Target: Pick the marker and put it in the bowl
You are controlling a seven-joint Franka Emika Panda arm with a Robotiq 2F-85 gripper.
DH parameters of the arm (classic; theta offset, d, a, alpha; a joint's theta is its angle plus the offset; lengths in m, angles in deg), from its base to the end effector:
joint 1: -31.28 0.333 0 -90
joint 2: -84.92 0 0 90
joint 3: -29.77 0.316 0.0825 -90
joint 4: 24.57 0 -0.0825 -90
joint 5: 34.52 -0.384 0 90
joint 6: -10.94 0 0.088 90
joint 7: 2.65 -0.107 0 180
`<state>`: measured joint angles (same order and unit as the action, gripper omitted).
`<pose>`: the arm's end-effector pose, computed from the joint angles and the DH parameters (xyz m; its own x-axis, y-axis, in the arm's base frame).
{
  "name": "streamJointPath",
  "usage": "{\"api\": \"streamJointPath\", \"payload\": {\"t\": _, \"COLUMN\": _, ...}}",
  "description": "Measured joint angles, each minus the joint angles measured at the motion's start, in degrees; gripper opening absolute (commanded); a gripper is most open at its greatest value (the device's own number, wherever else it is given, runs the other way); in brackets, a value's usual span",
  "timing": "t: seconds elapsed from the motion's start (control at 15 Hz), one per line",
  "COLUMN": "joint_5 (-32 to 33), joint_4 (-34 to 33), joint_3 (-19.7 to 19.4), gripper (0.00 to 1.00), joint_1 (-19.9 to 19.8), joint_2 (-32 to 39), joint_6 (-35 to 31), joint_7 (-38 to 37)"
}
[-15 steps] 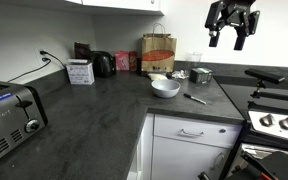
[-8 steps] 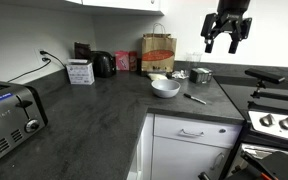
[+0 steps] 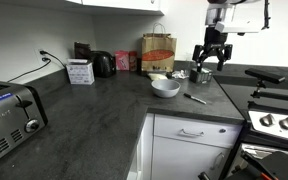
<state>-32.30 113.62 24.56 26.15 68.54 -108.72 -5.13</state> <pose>0.4363 -0.0821 0.4164 0.9794 -0.1985 -0.0381 -0.1983 -0.9801 0.0090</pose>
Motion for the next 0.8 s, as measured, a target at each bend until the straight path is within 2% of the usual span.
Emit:
{"api": "streamJointPath", "payload": {"t": 0.2, "joint_5": -1.41, "joint_4": -3.02, "joint_3": -1.70, "gripper": 1.00, "joint_1": -1.56, "joint_2": 6.41, "joint_6": -1.51, "joint_7": -1.95}}
{"api": "streamJointPath", "payload": {"t": 0.6, "joint_5": -7.57, "joint_4": -11.37, "joint_3": -2.39, "gripper": 1.00, "joint_1": -2.62, "joint_2": 19.77, "joint_6": -9.96, "joint_7": -13.69}}
{"api": "streamJointPath", "payload": {"t": 0.8, "joint_5": -9.74, "joint_4": -17.01, "joint_3": -2.86, "gripper": 1.00, "joint_1": -2.66, "joint_2": 26.83, "joint_6": -11.73, "joint_7": -18.21}}
